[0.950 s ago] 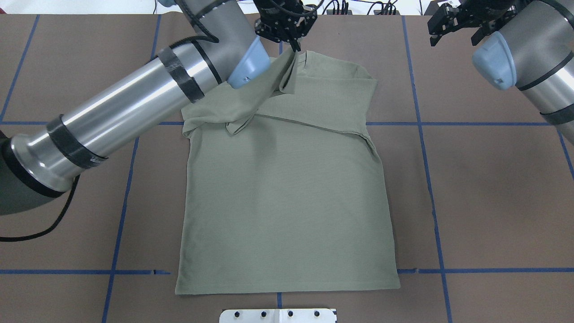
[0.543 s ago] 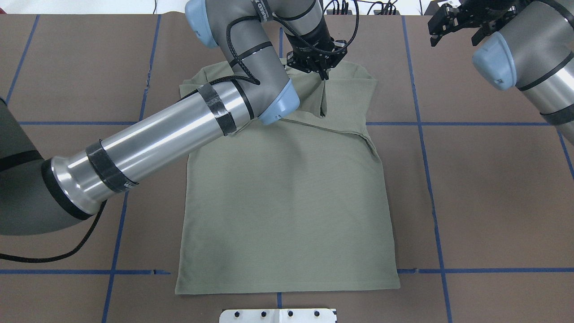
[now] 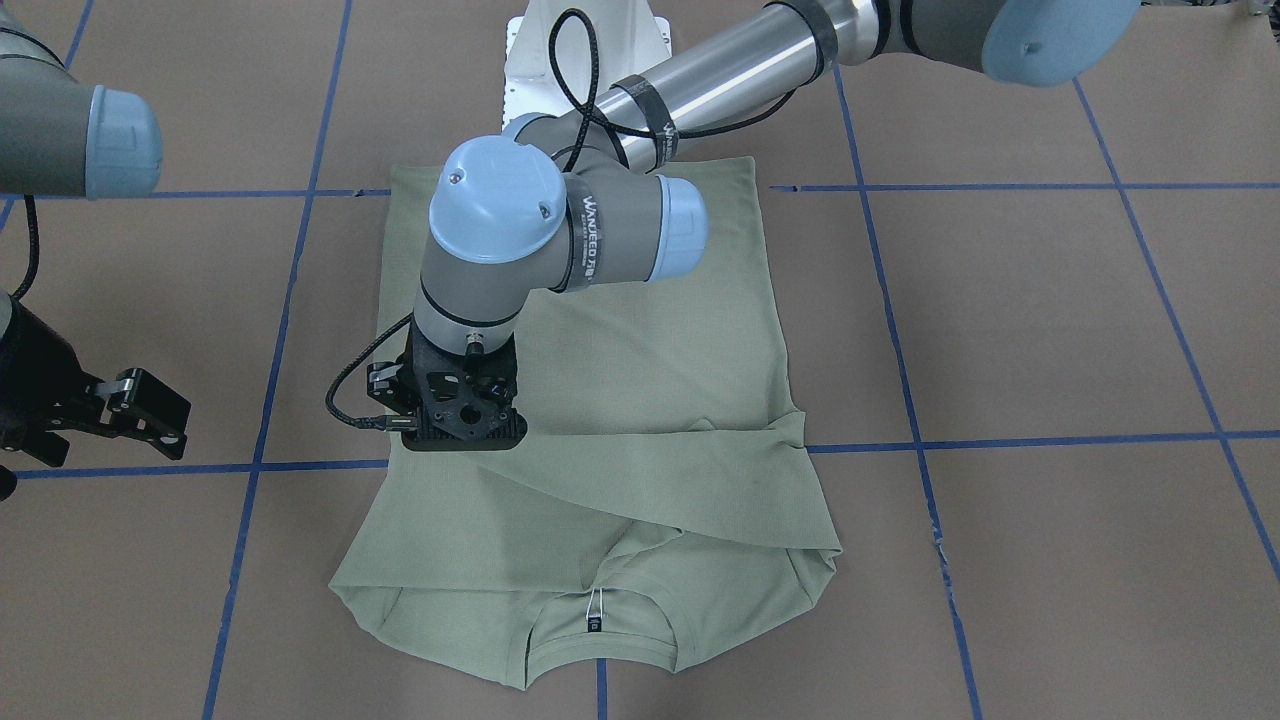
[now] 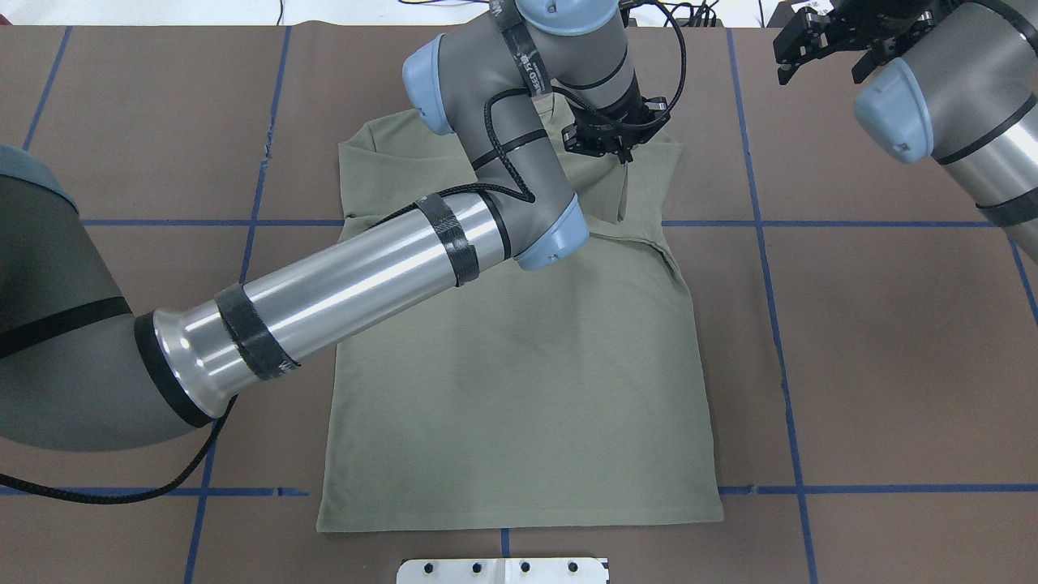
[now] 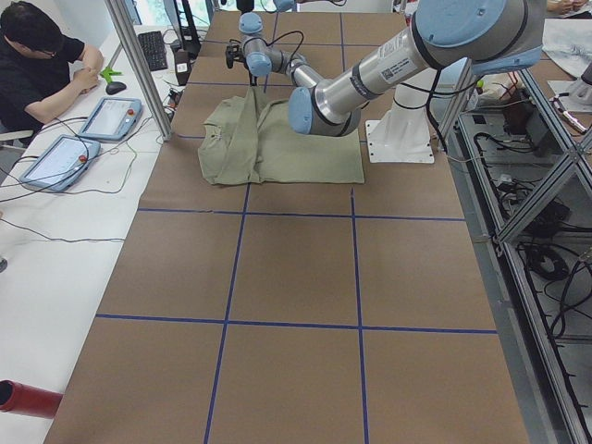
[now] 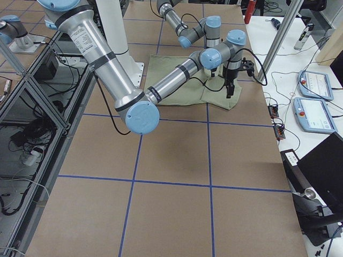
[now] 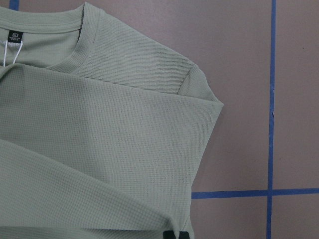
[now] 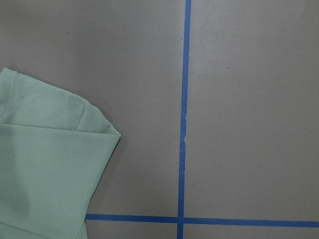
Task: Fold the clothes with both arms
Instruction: 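Release the sleeve with the left gripper while the right gripper moves in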
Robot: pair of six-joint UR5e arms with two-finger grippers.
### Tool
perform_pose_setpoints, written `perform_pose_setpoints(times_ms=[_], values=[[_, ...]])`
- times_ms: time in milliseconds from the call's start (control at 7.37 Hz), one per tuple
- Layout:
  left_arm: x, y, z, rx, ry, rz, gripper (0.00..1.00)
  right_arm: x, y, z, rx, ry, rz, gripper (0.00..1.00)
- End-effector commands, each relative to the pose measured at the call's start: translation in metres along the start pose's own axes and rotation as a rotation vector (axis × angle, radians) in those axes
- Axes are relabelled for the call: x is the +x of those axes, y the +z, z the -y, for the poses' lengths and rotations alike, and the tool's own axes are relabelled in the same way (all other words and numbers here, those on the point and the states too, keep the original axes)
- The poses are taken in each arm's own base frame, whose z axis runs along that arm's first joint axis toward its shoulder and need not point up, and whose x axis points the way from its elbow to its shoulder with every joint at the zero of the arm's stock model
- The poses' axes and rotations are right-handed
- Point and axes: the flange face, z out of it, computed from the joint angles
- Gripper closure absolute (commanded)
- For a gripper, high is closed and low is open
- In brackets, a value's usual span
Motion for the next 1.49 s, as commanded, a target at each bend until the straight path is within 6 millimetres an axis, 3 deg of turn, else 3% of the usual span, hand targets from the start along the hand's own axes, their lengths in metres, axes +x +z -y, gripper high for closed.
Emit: perform_pose_setpoints(times_ms=[0, 407, 543, 679, 815, 950, 1086, 1222, 1358], values=[[0.014, 0.008, -0.006, 0.085, -0.127, -0.028, 0.0, -0.002, 0.001, -0.001, 0.0, -0.002, 0.0, 0.0], [0.01, 0.006, -0.003, 0.075, -0.016, -0.016, 0.0, -0.003, 0.001, -0.002, 0.005, -0.005, 0.003, 0.0], [-0.007, -0.003, 0.0, 0.014, 0.028, -0.006, 0.0, -0.01, 0.004, -0.012, 0.002, 0.016, 0.008, 0.0], [-0.032, -0.028, -0.006, -0.01, 0.089, -0.009, 0.0, -0.028, 0.014, -0.044, -0.003, -0.015, 0.011, 0.0], [-0.065, -0.054, -0.015, -0.006, 0.115, -0.007, 0.0, -0.053, 0.028, -0.089, 0.032, -0.01, -0.029, 0.0], [-0.108, -0.066, -0.028, -0.004, 0.118, -0.002, 0.0, -0.081, 0.041, -0.134, 0.037, 0.031, -0.032, 0.0], [-0.168, -0.086, -0.046, 0.007, 0.133, -0.029, 0.0, -0.11, 0.041, -0.167, 0.039, 0.065, -0.006, 0.0], [-0.23, -0.107, -0.069, 0.014, 0.163, -0.086, 0.0, -0.119, 0.043, -0.214, 0.009, 0.091, 0.031, 0.0], [-0.279, -0.121, -0.087, 0.02, 0.174, -0.112, 0.0, -0.13, 0.038, -0.241, 0.031, 0.15, 0.132, 0.0]])
